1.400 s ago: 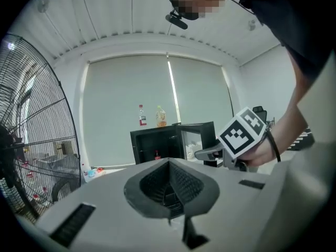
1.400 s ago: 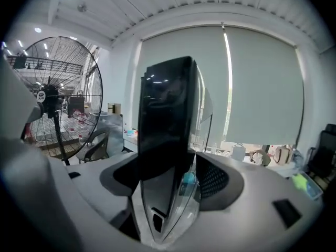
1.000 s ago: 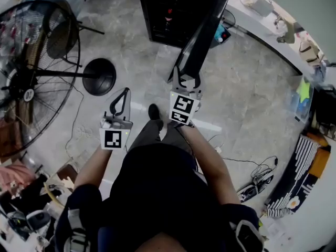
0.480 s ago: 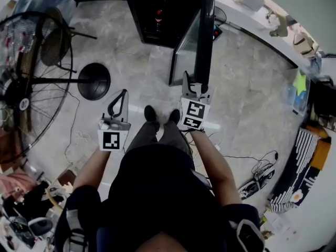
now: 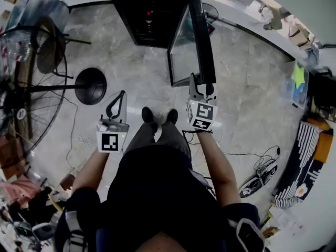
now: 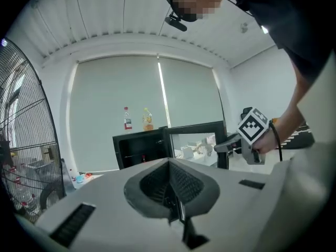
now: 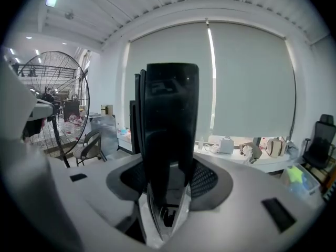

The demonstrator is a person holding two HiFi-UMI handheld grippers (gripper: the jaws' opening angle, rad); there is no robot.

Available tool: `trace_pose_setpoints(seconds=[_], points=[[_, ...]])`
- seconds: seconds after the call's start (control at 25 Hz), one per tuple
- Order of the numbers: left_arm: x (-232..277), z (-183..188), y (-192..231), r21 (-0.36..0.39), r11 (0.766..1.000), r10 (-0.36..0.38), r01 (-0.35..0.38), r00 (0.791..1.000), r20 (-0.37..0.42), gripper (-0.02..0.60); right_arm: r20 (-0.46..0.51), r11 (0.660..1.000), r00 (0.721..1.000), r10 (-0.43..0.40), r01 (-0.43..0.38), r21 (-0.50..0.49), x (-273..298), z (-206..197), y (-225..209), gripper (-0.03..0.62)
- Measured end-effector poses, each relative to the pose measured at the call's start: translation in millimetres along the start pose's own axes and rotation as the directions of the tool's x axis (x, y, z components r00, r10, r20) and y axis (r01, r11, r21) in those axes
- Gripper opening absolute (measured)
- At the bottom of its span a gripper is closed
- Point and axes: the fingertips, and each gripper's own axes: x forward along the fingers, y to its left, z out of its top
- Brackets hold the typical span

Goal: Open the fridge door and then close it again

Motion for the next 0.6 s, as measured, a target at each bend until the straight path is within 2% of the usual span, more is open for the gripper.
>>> trace_pose_setpoints(seconds=[0.12,0.6], points=[[7,5,-8,0.023,1.000,-0.013,0.012,1.000,0.011,0.023,0.000,1.000,1.000,0.008,-0.008,-0.001,-1,-1,-13,0.216],[34,18,-32,0.032,0.999,-0.042,0.041,0.999,0.020,0.023,0.018,1.000,1.000,0.010,-0.010,-0.003,-2,-3,-69,0.212]])
